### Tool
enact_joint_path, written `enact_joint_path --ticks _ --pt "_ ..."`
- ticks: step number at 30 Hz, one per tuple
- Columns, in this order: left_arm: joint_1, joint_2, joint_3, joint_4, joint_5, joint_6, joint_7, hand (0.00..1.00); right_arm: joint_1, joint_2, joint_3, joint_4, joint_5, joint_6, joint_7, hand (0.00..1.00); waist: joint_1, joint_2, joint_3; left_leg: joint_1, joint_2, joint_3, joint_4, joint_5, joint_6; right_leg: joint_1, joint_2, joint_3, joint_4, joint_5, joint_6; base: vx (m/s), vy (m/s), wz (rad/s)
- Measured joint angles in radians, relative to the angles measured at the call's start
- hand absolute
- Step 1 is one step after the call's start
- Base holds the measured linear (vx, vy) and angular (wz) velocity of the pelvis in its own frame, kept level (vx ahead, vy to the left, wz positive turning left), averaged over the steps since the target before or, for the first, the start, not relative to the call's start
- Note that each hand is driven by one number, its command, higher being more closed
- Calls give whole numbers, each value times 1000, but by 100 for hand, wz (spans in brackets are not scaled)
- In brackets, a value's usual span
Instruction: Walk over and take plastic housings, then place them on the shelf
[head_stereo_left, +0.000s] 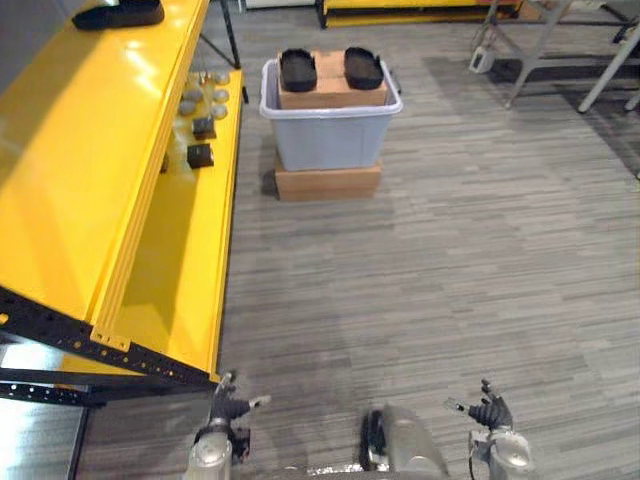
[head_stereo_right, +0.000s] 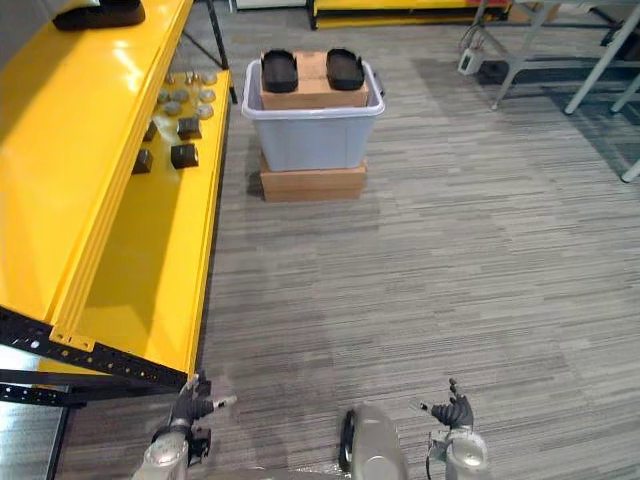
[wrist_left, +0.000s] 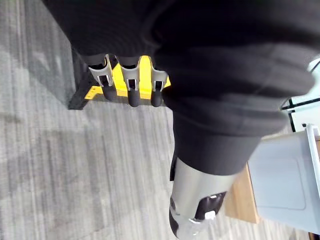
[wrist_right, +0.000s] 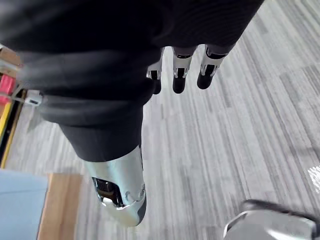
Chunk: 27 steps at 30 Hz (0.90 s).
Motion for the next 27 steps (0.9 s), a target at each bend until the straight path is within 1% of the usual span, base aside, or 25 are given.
enact_joint_path --ticks 1,2,3,4,5,6,7,8,9,11,12,13,14,15,16,17,18,19,20,22,23,24,25,26,27 --pt "-1 -3 0 1 0 0 0 0 -2 2 1 0 0 0 1 0 0 1 0 -10 -3 -3 38 34 -18 3 -4 -2 27 -34 -4 681 -317 24" --pt "-1 -13 4 7 0 -1 2 0 1 3 3 -1 0 0 3 0 3 5 2 -54 9 -6 182 113 0 44 -3 -7 41 -89 -6 605 -287 22" --pt "9 -21 4 13 0 -1 0 0 3 3 10 -1 1 0 4 0 6 8 7 -133 42 -8 397 250 6 127 3 -12 5 -121 -13 601 -282 19" --pt "19 -24 4 11 0 -1 -1 0 4 4 12 -4 2 0 4 0 7 9 8 -177 66 -10 513 287 10 176 16 -15 -23 -131 -18 589 -252 6" --pt "35 -29 4 11 0 -2 -1 0 5 11 15 -20 6 -3 3 0 12 6 13 -265 127 4 770 267 36 275 42 -15 -86 -144 -27 446 -182 -8" --pt "39 -31 4 11 0 -1 -2 0 7 13 17 -26 12 -8 2 0 16 6 16 -304 152 19 867 250 55 329 54 -14 -116 -150 -32 531 -207 -20" --pt "48 -38 4 9 -1 -2 -2 0 13 18 15 -32 29 -20 0 0 35 -16 28 -368 180 43 976 217 102 424 69 0 -172 -158 -37 474 -167 -28" --pt "56 -44 3 9 -1 -2 -2 0 14 21 13 -33 36 -22 -1 0 52 -22 28 -437 179 60 989 184 113 501 76 14 -226 -166 -40 448 -153 -28" --pt "57 -48 3 9 -1 -1 -2 0 16 20 9 -33 37 -23 -2 0 58 -28 31 -472 168 65 968 172 112 532 80 22 -250 -168 -42 408 -115 -31" --pt "60 -52 3 8 -1 -1 -2 0 16 21 8 -30 37 -20 -2 0 73 -34 37 -586 91 60 731 116 105 620 83 52 -315 -184 -37 404 -62 -33" --pt "64 -53 3 7 -1 -1 -2 0 13 21 7 -29 37 -19 -1 0 76 -35 38 -601 66 54 643 114 102 640 81 61 -325 -188 -35 513 -6 -50" --pt "75 -60 4 5 -1 0 -1 0 11 22 -2 -17 37 -19 -1 0 88 -35 39 -605 10 39 418 122 92 675 76 89 -349 -195 -22 432 25 -68" --pt "84 -70 5 4 -1 0 -1 0 8 22 -19 0 37 -19 -2 0 95 -28 36 -591 -32 5 172 154 58 707 77 118 -385 -206 -9 506 82 -80" --pt "87 -78 5 3 -1 0 0 0 3 21 -33 15 37 -19 -4 0 100 -15 33 -592 -45 -15 40 181 51 729 85 141 -405 -218 -1 336 109 -69" --pt "88 -82 5 3 -1 0 0 0 3 19 -36 21 37 -18 -6 0 107 -5 32 -595 -46 -22 -6 186 52 743 92 152 -411 -231 3 449 186 -79" --pt "89 -83 14 4 -5 0 0 0 4 26 -34 39 37 -15 -13 0 119 -14 26 -601 -59 -39 22 279 105 760 85 190 -399 -269 17 515 207 -77" --pt "90 -82 40 6 -12 0 0 0 8 41 -28 45 37 -14 -15 0 114 -44 2 -621 -94 -39 85 301 147 748 45 219 -325 -337 40 541 197 -60" --pt "87 -83 40 8 -12 0 0 0 10 42 -28 45 37 -15 -15 0 112 -50 0 -627 -98 -37 102 299 154 740 37 222 -306 -349 43 597 154 -30" --pt "73 -81 40 12 -12 1 -1 0 26 40 -27 55 37 -14 -16 0 115 -68 -9 -637 -114 -19 157 262 178 697 9 235 -195 -374 68 735 183 -23" --pt "72 -74 40 14 -14 1 0 0 22 44 -28 76 37 -13 -15 0 116 -89 -14 -593 -138 11 172 195 187 609 -22 254 63 -368 140 664 180 -16" --pt "72 -70 37 25 -17 4 0 0 26 48 -28 84 36 -13 -15 0 105 -93 -13 -539 -161 5 176 154 200 545 -47 255 266 -302 294 604 148 9" --pt "72 -70 30 33 -33 7 1 0 31 51 -20 90 36 -13 -14 0 98 -91 -12 -473 -169 3 174 113 209 480 -63 248 462 -287 340 490 114 11" --pt "74 -70 29 35 -35 8 2 0 32 53 -20 92 36 -12 -12 0 96 -89 -11 -436 -169 0 169 96 209 451 -71 241 527 -301 312 723 120 6" --pt "80 -67 22 39 -38 8 3 0 30 55 -13 89 36 -12 -9 0 89 -81 -13 -360 -167 -9 138 82 209 401 -88 194 580 -333 244 464 49 3" --pt "78 -64 16 41 -43 8 3 0 23 47 15 85 36 -14 -8 0 86 -70 -11 -288 -156 -9 96 82 208 355 -97 141 541 -369 171 686 40 4"
